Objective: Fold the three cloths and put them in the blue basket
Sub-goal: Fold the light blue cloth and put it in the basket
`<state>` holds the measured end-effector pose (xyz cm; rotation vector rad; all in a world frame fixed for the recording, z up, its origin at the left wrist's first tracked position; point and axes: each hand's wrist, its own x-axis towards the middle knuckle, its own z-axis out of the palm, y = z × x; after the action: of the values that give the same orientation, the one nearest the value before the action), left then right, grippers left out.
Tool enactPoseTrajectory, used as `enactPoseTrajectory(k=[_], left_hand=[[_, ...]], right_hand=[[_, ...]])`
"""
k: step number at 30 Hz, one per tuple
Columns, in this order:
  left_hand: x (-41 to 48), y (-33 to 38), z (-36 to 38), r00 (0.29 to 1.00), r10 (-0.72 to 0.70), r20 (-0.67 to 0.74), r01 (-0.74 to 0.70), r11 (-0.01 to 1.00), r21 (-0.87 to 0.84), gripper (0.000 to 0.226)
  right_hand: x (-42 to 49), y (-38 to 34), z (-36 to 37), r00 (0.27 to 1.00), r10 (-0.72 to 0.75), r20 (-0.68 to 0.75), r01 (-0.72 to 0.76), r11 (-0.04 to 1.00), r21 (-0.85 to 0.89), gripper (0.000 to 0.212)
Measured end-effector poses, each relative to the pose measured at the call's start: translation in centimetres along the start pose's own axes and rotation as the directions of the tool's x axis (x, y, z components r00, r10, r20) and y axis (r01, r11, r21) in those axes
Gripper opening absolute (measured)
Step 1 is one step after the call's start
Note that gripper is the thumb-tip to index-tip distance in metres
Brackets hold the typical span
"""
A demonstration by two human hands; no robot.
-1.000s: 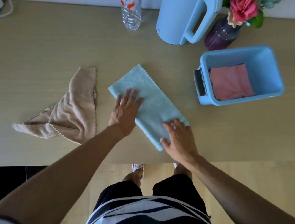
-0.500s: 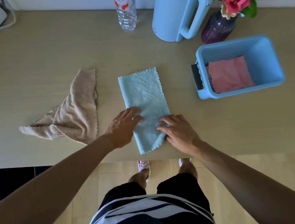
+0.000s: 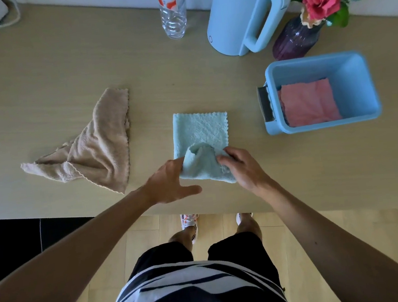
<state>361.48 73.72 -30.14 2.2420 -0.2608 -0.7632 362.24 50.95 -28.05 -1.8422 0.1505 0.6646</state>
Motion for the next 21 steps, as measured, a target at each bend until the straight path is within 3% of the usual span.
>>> enactPoseTrajectory(k=[3,7,11,15,18,21], left_hand=[[0.6,0.8,0.2,0.992,-0.096,-0.076,0.081,0.98,-0.183,0.021],[1.3,1.0,-0.1,0.981,-0.18,-0.078,0.14,0.92,-0.365,0.013],[2.0,0.5,-0.3,0.967,-0.241,-0.086,0.164,0.843,-0.512,0.026],[2.9,0.7,-0.8,0.941,-0.313,-0.131,0.199,0.822,-0.534,0.036],[3.6,0.6,-1.2,0.92,-0.347,-0.184,0.218,0.841,-0.495,0.043],[4.2,0.3,-1.1,0.9,-0.374,-0.224,0.238,0.853,-0.465,0.034]], right_hand=[[-0.1,-0.3,-0.1,1.0,-0.015,-0.004,0.015,0.996,0.085,0.027],[0.0,0.4,-0.4,0.999,0.038,0.033,-0.044,0.975,0.217,0.053],[1.1,1.0,0.0,0.986,0.074,-0.15,-0.055,0.99,0.13,0.02],[2.4,0.5,0.4,0.961,0.083,-0.263,-0.049,0.99,0.131,0.012],[3.5,0.6,0.4,0.951,0.073,-0.299,-0.054,0.996,0.073,0.019],[4.7,1.1,0.5,0.942,0.05,-0.332,-0.054,0.999,-0.002,0.025]])
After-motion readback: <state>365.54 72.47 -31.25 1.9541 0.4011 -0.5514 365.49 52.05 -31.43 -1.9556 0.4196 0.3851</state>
